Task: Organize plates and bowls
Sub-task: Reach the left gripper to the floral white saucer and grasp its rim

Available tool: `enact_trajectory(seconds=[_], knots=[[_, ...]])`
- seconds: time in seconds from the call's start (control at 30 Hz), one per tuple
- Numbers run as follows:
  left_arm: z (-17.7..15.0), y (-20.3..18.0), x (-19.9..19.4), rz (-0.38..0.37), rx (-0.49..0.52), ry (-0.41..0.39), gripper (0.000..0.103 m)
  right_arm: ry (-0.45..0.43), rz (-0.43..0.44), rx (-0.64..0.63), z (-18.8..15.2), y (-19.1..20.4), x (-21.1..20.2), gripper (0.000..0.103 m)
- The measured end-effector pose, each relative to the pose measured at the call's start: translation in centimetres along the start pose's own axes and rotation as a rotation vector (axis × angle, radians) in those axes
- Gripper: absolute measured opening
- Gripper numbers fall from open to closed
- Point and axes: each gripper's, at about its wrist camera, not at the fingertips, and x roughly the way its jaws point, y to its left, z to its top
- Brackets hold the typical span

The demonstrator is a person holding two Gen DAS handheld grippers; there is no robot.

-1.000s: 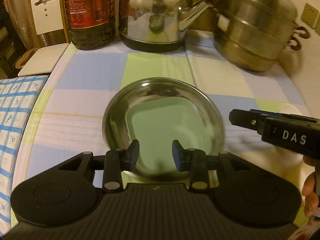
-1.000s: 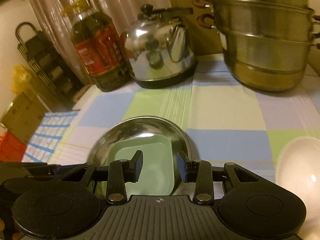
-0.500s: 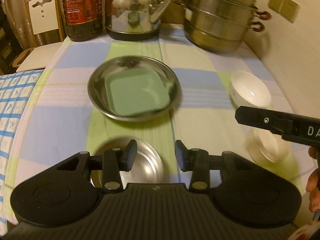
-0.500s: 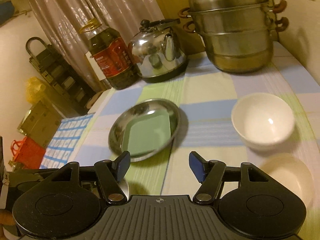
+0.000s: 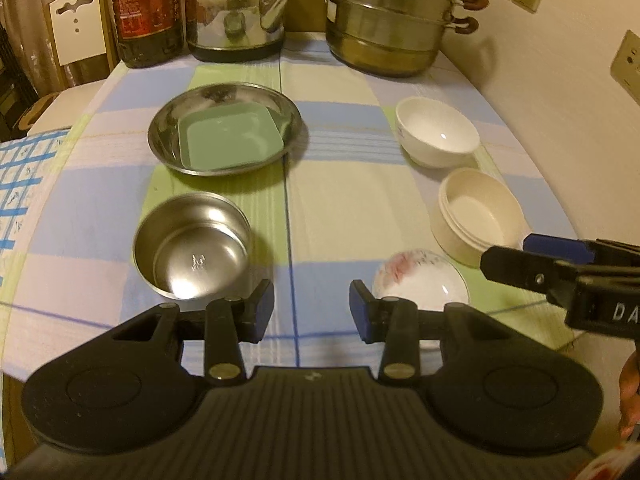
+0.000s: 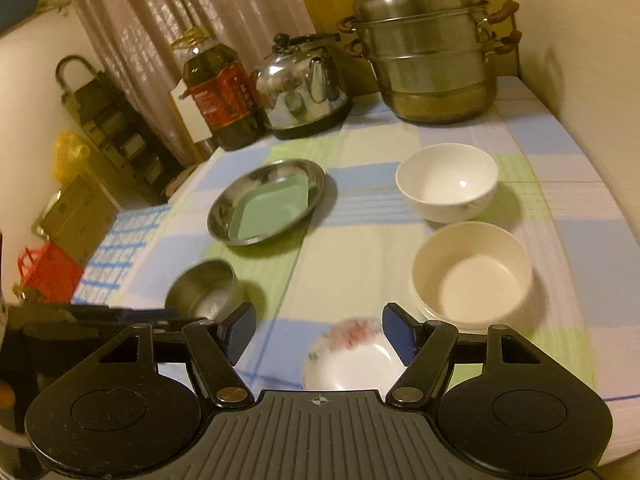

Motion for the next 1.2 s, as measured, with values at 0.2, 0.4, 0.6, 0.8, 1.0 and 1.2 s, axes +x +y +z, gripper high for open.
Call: enact_trajectory(seconds=[0.2,0.4,0.6,0.8,1.0,1.2], knots=[[-1.9,-1.3,-0.1,0.006,0.025,0.024,0.038,0.024,-0.045,-0.047,-2.5,-0.4,-1.3,0.070],[-3.1,-2.1,0.3,0.001,0.039,0.052,0.038,0.060,-0.058,-0.016,-3.9,-1.7,-2.0,0.070],[-3.5,-2.7,0.6,-0.006,0.056,0.065,0.038,0.089,-0.080,0.026,-4.5,-2.9,-2.1,0.070],[-3.5,-3.1,1.3,-0.007,0.071,0.077,0.038,0.127,-0.135,0.033,-5.0,-3.7,-1.4,0.070],[-3.6,-3.3,2.4,-0.015,0.089,0.079,0.038,0.158,-0.174,0.046,-5.5,-4.6,-0.6,0.069],[-3.4,-3.5,4.1,-0.045,0.089,0.104,0.037,0.163,-0.169,0.052,-5.5,-4.8,0.7,0.057]])
